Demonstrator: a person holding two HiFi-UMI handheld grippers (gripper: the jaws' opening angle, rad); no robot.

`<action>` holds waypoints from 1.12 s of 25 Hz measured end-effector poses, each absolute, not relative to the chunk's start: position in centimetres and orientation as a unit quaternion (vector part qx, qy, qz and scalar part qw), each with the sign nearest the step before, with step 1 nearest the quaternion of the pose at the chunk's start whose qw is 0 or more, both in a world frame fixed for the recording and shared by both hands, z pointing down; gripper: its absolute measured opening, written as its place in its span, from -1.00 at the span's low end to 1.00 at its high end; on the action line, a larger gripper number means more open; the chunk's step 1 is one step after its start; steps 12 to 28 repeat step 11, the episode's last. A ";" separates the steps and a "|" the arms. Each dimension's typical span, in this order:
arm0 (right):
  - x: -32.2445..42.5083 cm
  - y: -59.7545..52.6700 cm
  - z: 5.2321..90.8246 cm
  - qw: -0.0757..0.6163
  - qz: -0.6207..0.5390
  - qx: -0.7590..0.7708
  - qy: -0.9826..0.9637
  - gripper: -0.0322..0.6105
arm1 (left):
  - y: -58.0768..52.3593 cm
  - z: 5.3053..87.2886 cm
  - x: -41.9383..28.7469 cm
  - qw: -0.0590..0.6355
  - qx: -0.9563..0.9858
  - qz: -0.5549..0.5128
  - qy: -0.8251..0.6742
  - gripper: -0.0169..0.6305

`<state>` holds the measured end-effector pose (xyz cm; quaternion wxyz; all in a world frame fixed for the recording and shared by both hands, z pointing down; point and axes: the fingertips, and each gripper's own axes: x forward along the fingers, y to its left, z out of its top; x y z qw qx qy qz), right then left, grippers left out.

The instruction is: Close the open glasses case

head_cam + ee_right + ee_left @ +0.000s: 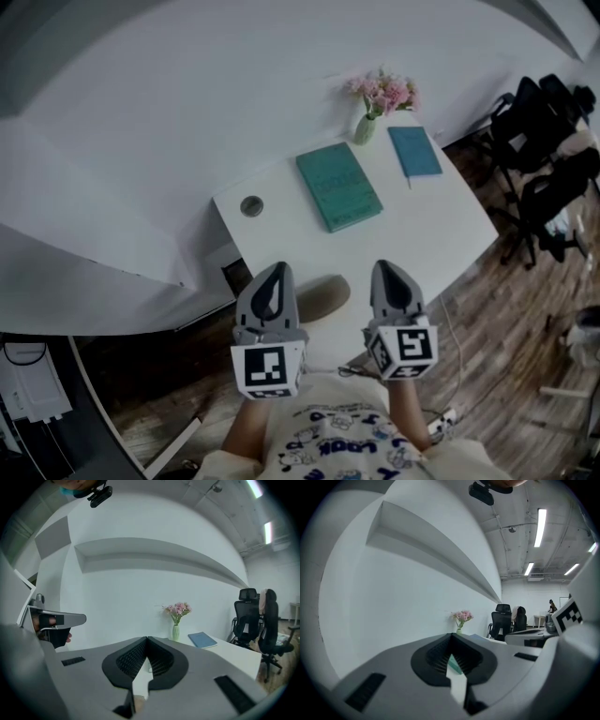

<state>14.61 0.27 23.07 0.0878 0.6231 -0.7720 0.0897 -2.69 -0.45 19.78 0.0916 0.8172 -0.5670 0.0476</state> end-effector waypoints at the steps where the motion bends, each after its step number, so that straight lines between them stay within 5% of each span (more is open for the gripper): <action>1: 14.6 0.3 23.1 0.088 0.090 0.624 -0.771 -0.89 | -0.4 19.7 -2.7 0.091 0.818 0.047 -0.567 -0.94; 28: 14.5 -0.2 22.8 0.096 0.088 0.625 -0.770 -0.89 | -0.9 19.5 -2.5 0.090 0.819 0.050 -0.564 -0.94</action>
